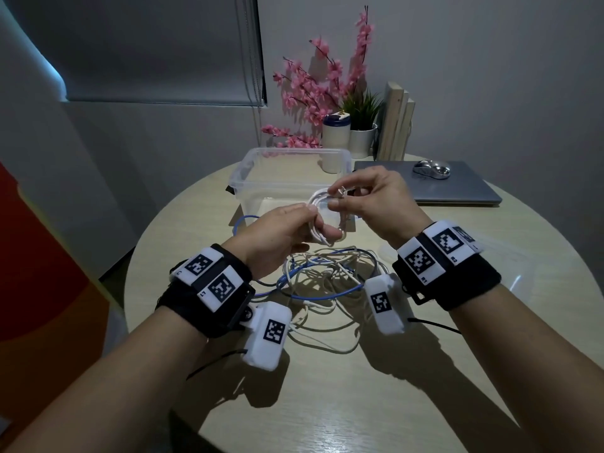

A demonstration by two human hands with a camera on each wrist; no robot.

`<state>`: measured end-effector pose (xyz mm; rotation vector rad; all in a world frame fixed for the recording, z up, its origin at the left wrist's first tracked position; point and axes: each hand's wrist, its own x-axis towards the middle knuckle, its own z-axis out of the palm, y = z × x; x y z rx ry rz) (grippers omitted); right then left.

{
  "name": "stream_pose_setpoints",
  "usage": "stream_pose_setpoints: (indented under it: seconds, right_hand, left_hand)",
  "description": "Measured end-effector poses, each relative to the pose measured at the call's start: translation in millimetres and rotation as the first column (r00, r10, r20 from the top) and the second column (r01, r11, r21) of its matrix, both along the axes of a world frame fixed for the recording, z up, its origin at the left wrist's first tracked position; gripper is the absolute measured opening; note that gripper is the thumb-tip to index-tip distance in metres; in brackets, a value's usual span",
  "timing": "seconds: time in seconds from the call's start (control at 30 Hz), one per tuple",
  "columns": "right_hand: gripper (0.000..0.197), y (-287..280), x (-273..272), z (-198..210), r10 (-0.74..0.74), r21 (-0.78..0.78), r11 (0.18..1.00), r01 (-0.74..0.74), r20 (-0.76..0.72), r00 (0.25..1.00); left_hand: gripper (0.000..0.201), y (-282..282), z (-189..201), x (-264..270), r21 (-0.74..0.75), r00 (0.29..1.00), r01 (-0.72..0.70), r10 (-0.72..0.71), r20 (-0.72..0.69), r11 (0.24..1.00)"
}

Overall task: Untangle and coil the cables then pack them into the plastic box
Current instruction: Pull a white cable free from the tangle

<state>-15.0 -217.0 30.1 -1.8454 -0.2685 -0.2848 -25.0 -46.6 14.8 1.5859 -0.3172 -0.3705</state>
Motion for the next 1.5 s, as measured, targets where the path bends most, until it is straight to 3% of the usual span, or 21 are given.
stream_pose_setpoints:
  seconds: [0.13,0.37,0.57,0.67,0.83,0.97,1.03,1.1,1.2,1.33,1.5]
  right_hand:
    - [0.023,2.6,-1.9,-0.3,0.004,-0.008,1.0,-0.004,0.017,1.0]
    - [0.013,7.3,-6.3,1.0,0.063,0.133,0.99,-0.054,-0.07,0.996]
    - [0.016,12.1,-11.1,2.0,0.131,0.047,0.99,-0.13,-0.024,0.991]
    - [0.021,12.9,-11.2,3.0,0.108,-0.009,0.994,-0.108,0.043,0.993]
    - [0.021,13.4,-13.0,1.6,0.089,-0.053,0.995,-0.086,0.063,0.994]
    - [0.022,12.4,-13.5,0.7,0.143,-0.054,0.989,-0.139,0.078,0.987]
    - [0.022,11.7,-14.8,0.3,0.177,-0.008,0.984,-0.176,0.078,0.981]
    - [0.02,10.5,-15.8,0.8,0.213,0.139,0.966,-0.217,0.043,0.976]
    - [0.013,10.2,-14.6,1.2,0.198,0.312,0.935,-0.169,-0.065,0.978]
    - [0.013,16.6,-13.5,3.7,0.17,0.364,0.926,-0.102,-0.161,0.972]
    - [0.013,16.1,-10.5,5.6,0.074,0.364,0.931,0.004,-0.202,0.977]
  left_hand:
    - [0.033,-2.7,6.5,1.1,0.01,1.0,-0.017,0.017,0.002,1.0]
    - [0.027,-5.3,0.8,3.6,-0.02,0.997,-0.08,0.079,-0.008,0.997]
    - [0.036,-9.1,1.3,7.3,-0.091,0.992,-0.106,0.099,-0.082,0.99]
    - [0.034,-12.5,-0.2,10.7,-0.078,0.985,-0.169,0.17,0.003,0.982]
    - [0.031,-15.0,0.8,15.0,0.116,0.943,-0.304,0.28,0.182,0.946]
    - [0.034,-10.5,-5.4,20.6,0.162,0.92,-0.36,0.32,0.226,0.919]
    - [0.035,-7.5,-9.3,22.4,0.181,0.909,-0.386,0.34,0.241,0.904]
    - [0.038,-5.2,-11.7,22.8,0.178,0.892,-0.419,0.366,0.266,0.89]
    - [0.036,-7.0,-11.8,18.7,0.116,0.861,-0.433,0.373,0.346,0.894]
    - [0.035,-15.0,-10.4,10.5,0.038,0.867,-0.351,0.31,0.39,0.936]
    - [0.034,-16.8,-16.4,8.1,0.047,0.879,-0.314,0.271,0.393,0.948]
